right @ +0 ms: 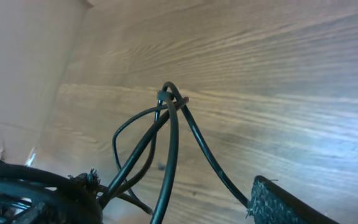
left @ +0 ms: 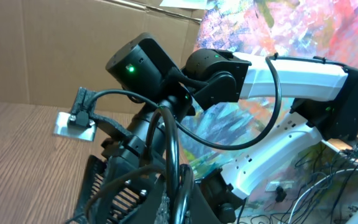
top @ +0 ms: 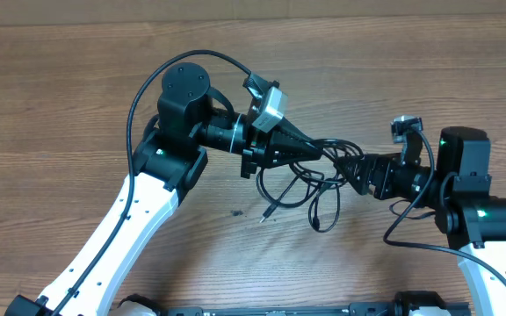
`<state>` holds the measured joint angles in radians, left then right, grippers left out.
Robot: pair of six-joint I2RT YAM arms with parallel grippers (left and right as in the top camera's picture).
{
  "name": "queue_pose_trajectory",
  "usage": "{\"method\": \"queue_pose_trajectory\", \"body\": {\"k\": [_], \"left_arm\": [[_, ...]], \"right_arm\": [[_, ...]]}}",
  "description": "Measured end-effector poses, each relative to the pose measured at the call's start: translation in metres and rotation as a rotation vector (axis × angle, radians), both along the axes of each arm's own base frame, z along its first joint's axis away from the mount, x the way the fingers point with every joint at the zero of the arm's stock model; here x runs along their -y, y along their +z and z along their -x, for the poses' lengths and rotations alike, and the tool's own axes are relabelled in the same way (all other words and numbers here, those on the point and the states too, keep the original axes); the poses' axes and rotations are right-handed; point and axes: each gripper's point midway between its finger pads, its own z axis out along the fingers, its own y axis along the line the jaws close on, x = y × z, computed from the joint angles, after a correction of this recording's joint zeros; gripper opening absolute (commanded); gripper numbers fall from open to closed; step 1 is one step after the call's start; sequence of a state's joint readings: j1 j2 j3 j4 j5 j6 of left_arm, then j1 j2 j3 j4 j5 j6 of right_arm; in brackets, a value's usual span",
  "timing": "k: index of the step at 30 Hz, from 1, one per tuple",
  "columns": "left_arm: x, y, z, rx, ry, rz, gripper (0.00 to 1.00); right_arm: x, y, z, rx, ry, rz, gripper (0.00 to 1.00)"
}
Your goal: Untangle cables
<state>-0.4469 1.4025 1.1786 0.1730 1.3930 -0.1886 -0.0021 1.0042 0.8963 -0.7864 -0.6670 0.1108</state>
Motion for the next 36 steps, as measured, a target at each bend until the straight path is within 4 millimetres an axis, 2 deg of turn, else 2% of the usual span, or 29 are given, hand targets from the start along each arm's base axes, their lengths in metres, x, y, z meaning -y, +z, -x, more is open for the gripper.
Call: {"method": "queue_pose_trajectory", "body": {"k": [2, 6, 12, 19, 22, 24, 30, 36], "left_arm": [[-0.001, 0.000, 0.001, -0.002, -0.010, 0.000, 0.04], [-0.002, -0.002, 0.004, -0.036, -0.025, -0.012, 0.04], [-0.002, -0.004, 0.003, -0.059, -0.024, -0.022, 0.04], [-0.001, -0.006, -0.003, -0.072, 0.012, -0.030, 0.04], [0.002, -0.012, -0.018, -0.114, 0.113, -0.060, 0.04], [0.003, -0.022, -0.040, -0.162, 0.253, -0.101, 0.04], [-0.005, -0.048, -0.076, -0.250, 0.501, -0.200, 0.04], [-0.012, -0.059, -0.092, -0.264, 0.615, -0.239, 0.04]], "right_arm": [[0.002, 0.002, -0.006, 0.029, -0.012, 0.017, 0.94], [0.009, 0.005, -0.018, 0.075, -0.047, 0.052, 0.99], [0.016, 0.004, -0.023, 0.074, -0.096, 0.073, 1.00], [0.004, 0.003, -0.016, 0.054, -0.021, 0.010, 1.00], [-0.001, 0.001, -0.011, 0.035, 0.013, -0.024, 1.00], [-0.007, 0.003, -0.007, 0.028, 0.046, -0.058, 1.00], [-0.017, 0.010, 0.000, 0.029, 0.101, -0.115, 1.00], [-0.021, 0.013, 0.003, 0.030, 0.123, -0.139, 0.96]]}}
